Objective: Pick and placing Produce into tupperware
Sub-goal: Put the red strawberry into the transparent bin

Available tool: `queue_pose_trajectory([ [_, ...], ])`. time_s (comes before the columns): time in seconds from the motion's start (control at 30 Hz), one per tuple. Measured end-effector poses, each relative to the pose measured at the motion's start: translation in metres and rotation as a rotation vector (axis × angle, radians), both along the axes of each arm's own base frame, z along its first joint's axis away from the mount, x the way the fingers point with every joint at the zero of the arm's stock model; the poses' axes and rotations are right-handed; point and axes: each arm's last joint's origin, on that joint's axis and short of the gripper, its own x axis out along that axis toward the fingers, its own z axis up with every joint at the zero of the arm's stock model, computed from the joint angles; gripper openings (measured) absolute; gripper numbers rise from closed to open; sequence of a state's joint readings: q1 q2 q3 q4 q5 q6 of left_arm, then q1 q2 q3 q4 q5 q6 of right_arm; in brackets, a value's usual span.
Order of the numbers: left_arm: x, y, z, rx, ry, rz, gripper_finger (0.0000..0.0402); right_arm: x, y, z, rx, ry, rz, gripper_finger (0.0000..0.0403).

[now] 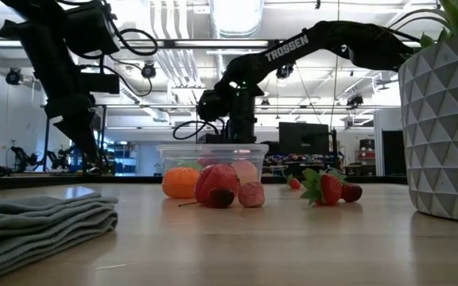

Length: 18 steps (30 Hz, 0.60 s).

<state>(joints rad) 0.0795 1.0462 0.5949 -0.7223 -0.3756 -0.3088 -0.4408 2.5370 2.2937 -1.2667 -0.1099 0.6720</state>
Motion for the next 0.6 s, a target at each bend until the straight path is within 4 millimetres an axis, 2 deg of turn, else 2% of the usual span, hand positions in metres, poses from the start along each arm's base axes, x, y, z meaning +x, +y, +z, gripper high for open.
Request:
queue_pose_trajectory([
  [0.2,0.0,0.0,0.0,0.0,-0.006,0.001,0.0254,-0.001,0.001,-0.003,0.007,0.012,0.003,0.0207],
  [0.43,0.001,0.0,0.0,0.0,-0.008,0.001,0.0254,-0.003,0.0,-0.003,0.011,0.024,0.003,0.0168],
  [0.6,0.001,0.0,0.0,0.0,-0.015,0.002,0.0254,-0.005,0.001,0.012,-0.018,-0.001,0.032,0.0152],
])
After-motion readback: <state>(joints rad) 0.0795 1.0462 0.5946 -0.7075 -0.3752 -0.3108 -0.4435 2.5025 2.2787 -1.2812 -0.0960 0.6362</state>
